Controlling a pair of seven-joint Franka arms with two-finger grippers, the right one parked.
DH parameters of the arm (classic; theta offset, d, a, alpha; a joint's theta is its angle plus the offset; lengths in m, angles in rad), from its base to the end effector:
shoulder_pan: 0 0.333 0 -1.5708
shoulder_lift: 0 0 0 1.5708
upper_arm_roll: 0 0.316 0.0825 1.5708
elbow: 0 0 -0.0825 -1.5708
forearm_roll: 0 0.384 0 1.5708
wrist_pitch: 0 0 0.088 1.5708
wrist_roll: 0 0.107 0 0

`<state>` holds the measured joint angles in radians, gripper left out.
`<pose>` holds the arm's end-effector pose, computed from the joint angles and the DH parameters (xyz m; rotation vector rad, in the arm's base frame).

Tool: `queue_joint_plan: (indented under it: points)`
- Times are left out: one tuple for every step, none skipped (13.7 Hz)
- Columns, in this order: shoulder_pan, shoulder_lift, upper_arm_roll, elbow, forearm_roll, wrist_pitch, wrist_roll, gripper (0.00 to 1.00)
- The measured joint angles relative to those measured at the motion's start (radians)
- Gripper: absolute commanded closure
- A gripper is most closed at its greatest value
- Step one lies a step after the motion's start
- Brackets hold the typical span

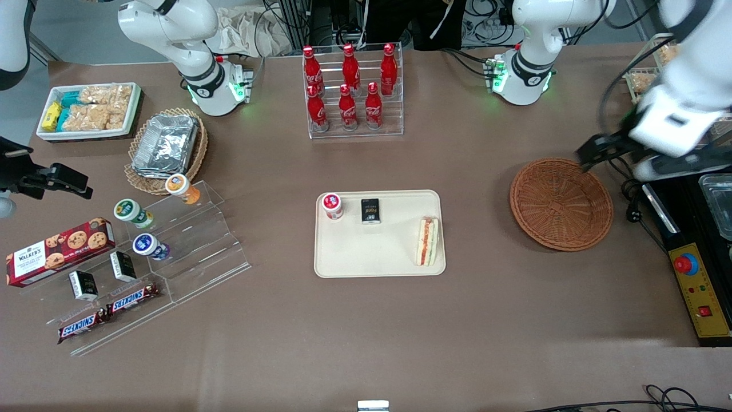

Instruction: Place sandwich from basket to tray

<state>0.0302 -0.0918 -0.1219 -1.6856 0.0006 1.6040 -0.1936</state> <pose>0.5258 -0.0513 0.6224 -3.1272 -0.1602 -0.0174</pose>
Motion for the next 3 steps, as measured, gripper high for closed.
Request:
queue_joint_plan:
  points:
    - [0.000,-0.007,0.031,0.002,-0.001,-0.006,0.046,0.00]
    - [0.001,-0.008,0.047,0.011,-0.002,-0.011,0.070,0.00]
    - [0.000,-0.005,0.051,0.025,-0.001,-0.023,0.077,0.00]
